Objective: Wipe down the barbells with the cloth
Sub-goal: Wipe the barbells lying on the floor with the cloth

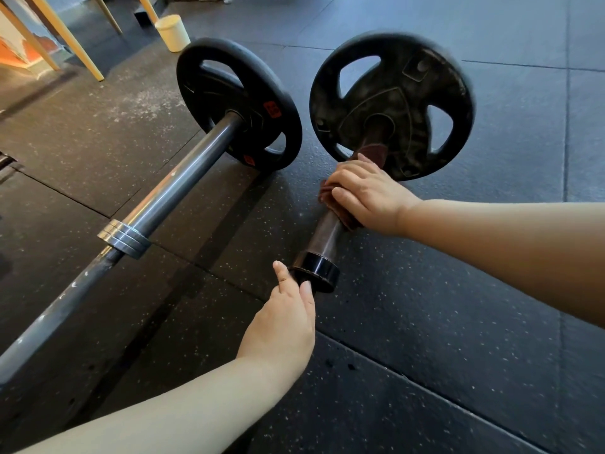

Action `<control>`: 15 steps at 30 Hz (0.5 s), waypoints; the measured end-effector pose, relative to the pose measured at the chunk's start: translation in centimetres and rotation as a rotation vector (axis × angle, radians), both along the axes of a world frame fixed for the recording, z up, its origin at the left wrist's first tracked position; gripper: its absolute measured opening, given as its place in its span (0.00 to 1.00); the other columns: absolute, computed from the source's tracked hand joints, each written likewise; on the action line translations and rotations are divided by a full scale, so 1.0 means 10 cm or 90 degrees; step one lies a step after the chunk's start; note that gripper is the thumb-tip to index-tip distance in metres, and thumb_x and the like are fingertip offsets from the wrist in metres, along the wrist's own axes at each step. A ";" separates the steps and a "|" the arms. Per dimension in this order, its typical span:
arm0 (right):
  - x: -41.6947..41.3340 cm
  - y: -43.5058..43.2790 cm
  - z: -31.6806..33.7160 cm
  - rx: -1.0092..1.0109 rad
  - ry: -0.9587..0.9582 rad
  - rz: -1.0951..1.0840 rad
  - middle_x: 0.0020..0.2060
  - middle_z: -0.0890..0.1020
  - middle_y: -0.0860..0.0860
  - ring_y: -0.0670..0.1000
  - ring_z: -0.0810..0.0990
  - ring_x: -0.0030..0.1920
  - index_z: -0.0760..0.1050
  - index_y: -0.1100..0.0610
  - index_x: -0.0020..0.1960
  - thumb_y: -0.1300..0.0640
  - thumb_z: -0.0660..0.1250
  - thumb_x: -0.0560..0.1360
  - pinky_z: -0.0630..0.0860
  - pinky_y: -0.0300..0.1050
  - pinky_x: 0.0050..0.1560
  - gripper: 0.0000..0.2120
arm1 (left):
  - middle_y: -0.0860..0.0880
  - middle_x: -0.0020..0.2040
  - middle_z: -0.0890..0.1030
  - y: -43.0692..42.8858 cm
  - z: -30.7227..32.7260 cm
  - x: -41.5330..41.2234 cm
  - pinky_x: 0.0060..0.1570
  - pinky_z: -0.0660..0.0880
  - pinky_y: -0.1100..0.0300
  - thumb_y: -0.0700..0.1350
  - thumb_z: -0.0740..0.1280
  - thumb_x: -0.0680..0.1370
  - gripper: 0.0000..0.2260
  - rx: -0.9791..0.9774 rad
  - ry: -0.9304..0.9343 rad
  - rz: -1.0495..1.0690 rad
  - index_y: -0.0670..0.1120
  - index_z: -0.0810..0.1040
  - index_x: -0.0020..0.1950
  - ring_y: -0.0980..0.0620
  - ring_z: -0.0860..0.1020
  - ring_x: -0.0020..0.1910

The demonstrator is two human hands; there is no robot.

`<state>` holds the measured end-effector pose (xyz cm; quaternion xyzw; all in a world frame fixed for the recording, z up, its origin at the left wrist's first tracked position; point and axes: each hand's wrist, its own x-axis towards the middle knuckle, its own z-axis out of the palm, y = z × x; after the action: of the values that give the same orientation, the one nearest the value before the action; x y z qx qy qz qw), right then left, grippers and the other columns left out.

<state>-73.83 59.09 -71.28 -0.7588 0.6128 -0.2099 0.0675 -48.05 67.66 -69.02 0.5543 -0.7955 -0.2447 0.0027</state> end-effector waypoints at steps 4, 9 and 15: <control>0.17 0.20 -0.09 -0.038 -0.012 0.071 0.65 0.78 0.54 0.56 0.69 0.73 0.75 0.57 0.68 0.46 0.53 0.83 0.48 0.53 0.80 0.22 | 0.51 0.45 0.81 -0.02 -0.01 -0.01 0.37 0.78 0.62 0.56 0.45 0.86 0.23 0.018 0.027 0.037 0.46 0.75 0.62 0.56 0.80 0.39; -0.24 -0.06 0.04 0.006 0.069 0.075 0.67 0.77 0.55 0.58 0.70 0.72 0.73 0.55 0.69 0.40 0.50 0.83 0.55 0.57 0.79 0.26 | 0.49 0.52 0.81 -0.02 -0.03 -0.03 0.45 0.79 0.60 0.55 0.46 0.86 0.21 0.044 0.035 0.044 0.46 0.74 0.62 0.55 0.81 0.47; 0.01 0.02 -0.13 -0.035 -0.032 0.021 0.65 0.77 0.56 0.58 0.68 0.73 0.75 0.58 0.67 0.45 0.53 0.82 0.45 0.48 0.79 0.24 | 0.47 0.84 0.45 -0.02 -0.01 -0.01 0.79 0.58 0.55 0.56 0.45 0.85 0.31 0.020 0.042 -0.021 0.45 0.33 0.81 0.51 0.50 0.82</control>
<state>-73.73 59.34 -72.62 -0.7649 0.5922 -0.2448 0.0654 -48.14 67.45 -69.13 0.5327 -0.8002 -0.2751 0.0163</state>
